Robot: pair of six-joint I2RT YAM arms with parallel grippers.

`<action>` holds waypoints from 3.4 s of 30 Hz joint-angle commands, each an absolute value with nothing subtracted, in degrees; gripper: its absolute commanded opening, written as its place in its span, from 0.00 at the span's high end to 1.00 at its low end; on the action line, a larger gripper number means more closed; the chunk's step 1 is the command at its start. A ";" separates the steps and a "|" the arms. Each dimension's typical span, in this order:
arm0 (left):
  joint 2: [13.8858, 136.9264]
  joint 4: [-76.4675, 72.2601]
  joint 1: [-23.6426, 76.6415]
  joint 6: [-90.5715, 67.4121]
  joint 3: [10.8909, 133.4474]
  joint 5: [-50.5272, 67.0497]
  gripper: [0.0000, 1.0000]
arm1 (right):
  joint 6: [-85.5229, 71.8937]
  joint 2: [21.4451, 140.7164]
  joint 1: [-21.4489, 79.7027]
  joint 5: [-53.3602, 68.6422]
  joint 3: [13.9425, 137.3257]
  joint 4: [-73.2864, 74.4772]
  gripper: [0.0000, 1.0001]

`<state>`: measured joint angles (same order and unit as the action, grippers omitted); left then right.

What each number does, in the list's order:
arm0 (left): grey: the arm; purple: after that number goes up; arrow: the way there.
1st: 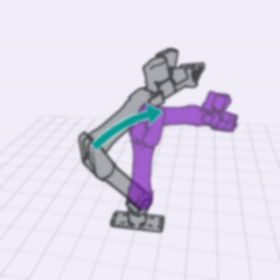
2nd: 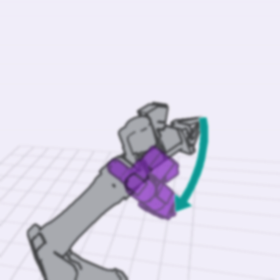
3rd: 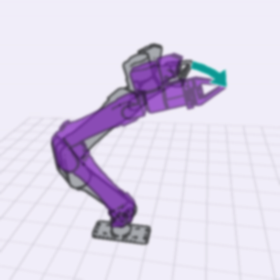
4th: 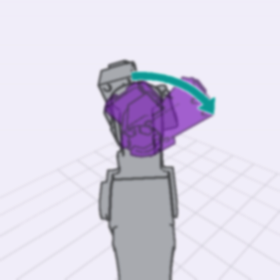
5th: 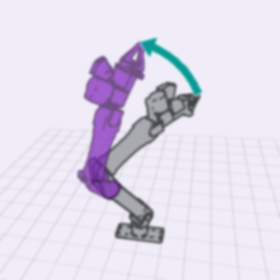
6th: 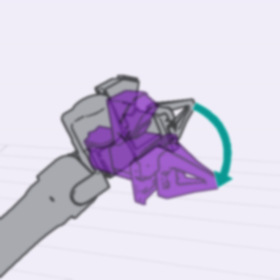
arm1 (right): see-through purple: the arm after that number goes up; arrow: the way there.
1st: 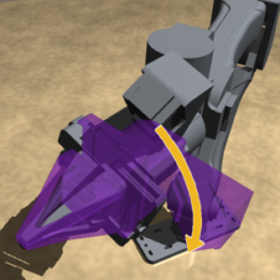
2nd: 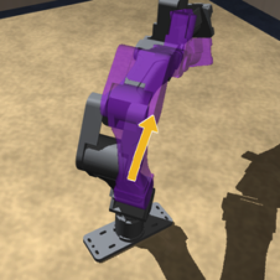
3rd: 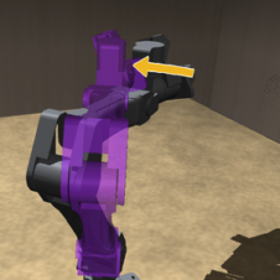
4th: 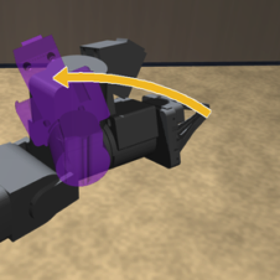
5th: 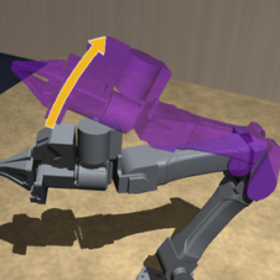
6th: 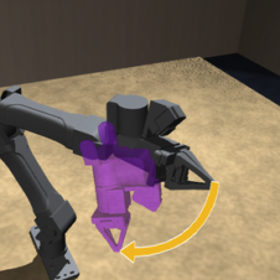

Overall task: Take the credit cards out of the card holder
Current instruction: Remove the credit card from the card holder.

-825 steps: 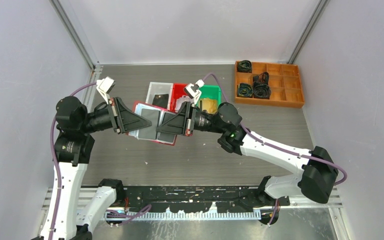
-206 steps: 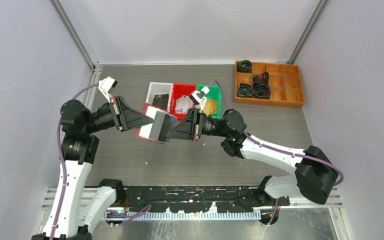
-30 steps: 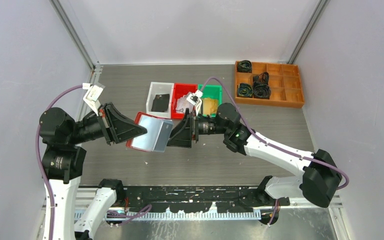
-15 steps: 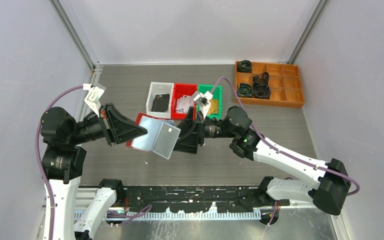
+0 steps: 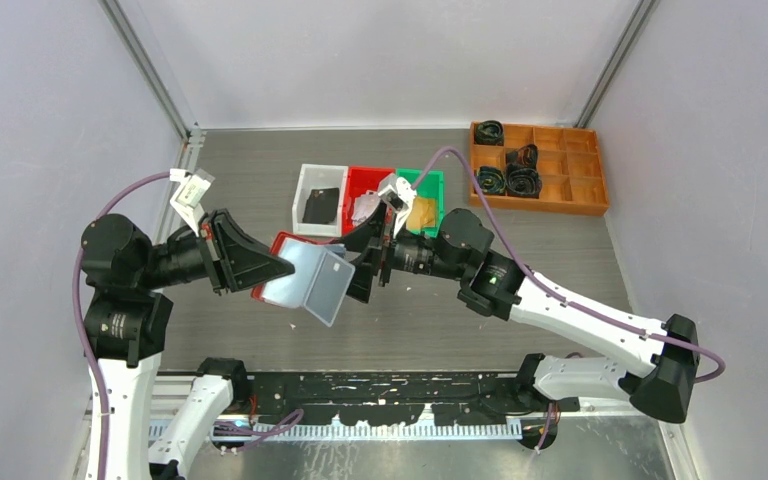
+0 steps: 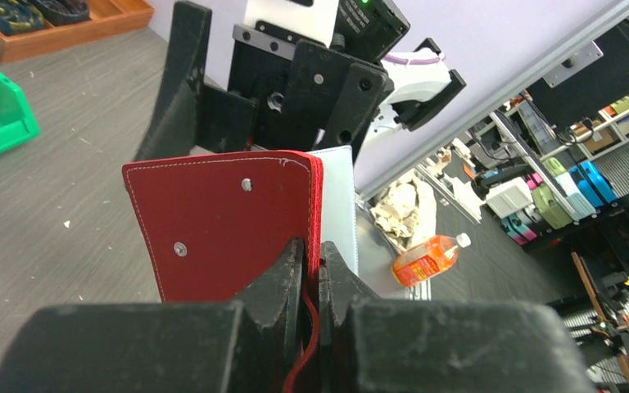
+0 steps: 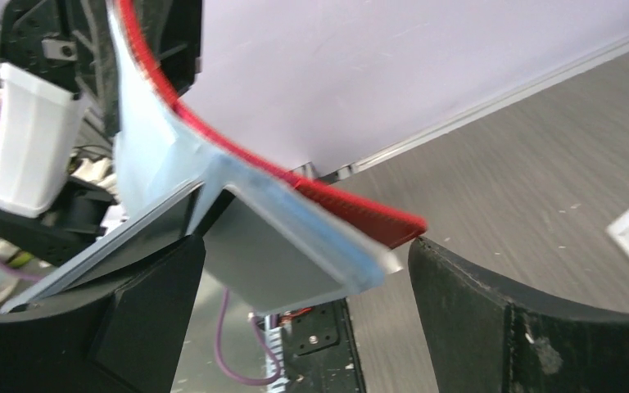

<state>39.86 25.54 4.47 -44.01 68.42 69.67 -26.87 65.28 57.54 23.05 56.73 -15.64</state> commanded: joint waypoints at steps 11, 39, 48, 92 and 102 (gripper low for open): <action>40.05 24.42 4.25 -44.03 68.99 74.18 1.00 | -5.06 65.65 63.95 14.44 69.28 2.19 0.00; 40.01 25.14 4.22 -43.98 67.94 78.09 1.00 | 0.81 74.62 65.65 37.02 81.42 3.42 0.19; 39.70 27.16 4.22 -41.43 68.15 78.27 1.00 | -2.78 75.69 65.63 40.70 82.66 4.13 0.69; 42.53 51.48 4.27 -16.73 76.20 73.90 0.51 | -7.24 76.76 63.37 39.01 87.48 20.68 0.99; 41.48 53.53 4.22 -13.54 74.91 72.17 0.69 | -8.91 81.59 62.55 38.69 92.96 23.77 0.97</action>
